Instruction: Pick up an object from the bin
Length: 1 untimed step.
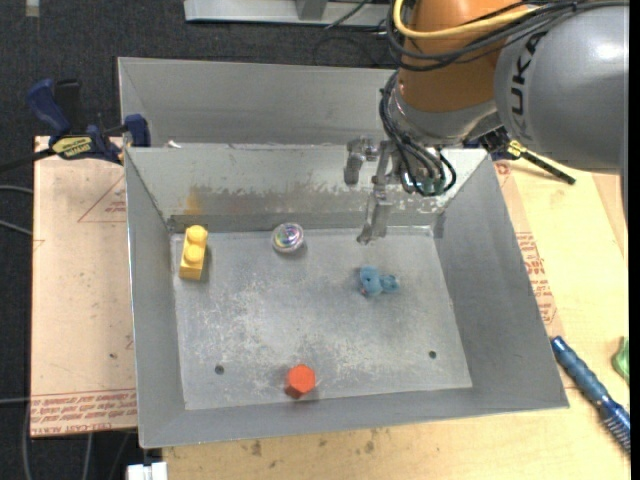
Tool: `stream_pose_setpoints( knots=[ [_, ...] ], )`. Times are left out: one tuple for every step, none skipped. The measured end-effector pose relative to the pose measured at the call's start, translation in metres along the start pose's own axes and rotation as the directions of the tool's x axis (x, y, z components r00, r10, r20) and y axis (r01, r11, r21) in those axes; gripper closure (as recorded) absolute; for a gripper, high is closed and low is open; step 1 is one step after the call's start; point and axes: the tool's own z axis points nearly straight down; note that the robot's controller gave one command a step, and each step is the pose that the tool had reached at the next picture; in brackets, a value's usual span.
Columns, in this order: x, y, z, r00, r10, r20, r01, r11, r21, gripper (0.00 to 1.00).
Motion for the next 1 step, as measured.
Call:
stream_pose_setpoints(
  knots=[
    [0.0541,-0.0940,0.1434,0.997,-0.082,-0.002,0.082,0.997,0.001,0.00]
  ],
)
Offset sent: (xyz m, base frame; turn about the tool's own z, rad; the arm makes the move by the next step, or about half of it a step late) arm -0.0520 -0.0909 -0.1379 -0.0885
